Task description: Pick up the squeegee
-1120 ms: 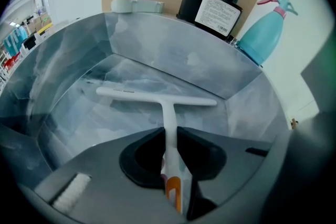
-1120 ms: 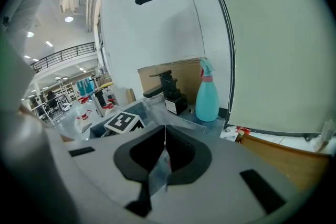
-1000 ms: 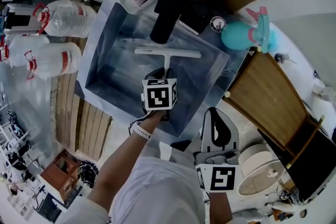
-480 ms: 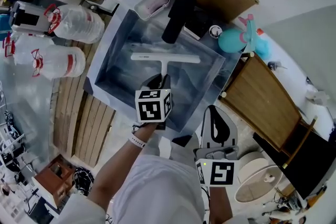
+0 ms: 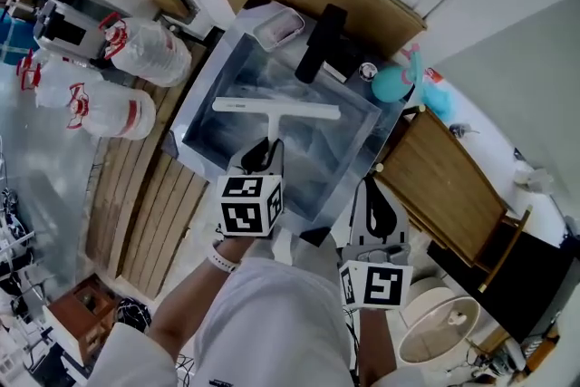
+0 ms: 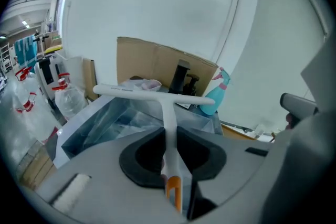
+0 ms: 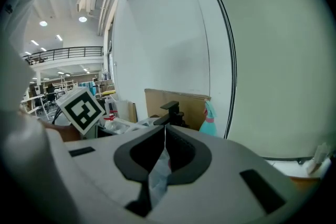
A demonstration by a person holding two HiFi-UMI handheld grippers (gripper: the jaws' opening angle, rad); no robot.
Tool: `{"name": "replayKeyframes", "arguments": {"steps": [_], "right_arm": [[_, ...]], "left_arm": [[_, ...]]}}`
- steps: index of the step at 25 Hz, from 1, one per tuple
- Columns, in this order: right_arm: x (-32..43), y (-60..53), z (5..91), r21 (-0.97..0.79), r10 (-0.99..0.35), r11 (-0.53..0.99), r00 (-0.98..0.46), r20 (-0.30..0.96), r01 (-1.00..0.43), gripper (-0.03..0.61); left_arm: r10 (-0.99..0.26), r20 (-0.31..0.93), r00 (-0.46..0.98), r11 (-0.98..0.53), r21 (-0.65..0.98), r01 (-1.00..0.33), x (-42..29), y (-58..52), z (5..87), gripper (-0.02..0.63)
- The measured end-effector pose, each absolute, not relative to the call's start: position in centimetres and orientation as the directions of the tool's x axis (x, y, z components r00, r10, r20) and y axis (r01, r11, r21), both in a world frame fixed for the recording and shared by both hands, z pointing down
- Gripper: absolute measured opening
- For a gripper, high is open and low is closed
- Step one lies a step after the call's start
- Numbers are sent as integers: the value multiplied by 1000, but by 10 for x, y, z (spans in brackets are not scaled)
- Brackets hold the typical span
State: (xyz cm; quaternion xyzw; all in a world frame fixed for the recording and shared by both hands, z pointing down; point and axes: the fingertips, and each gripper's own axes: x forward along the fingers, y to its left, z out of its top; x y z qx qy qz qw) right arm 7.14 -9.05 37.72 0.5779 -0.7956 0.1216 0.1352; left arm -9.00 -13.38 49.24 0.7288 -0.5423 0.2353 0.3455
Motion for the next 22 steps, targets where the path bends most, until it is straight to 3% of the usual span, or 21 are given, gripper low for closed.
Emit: {"name": "replayKeyframes", "arguments": {"steps": [13,22], "right_arm": [[62,-73,327,2,-910,297,-282,303,-955,6],[63,-56,305,41,-914,311,-286,288,-950,6]], "left_arm": [[-760,572,309,-238,197,-951,-125,-91,372,66],[-803,503,320,-273,167,-947,-137,-79,333,66]]}}
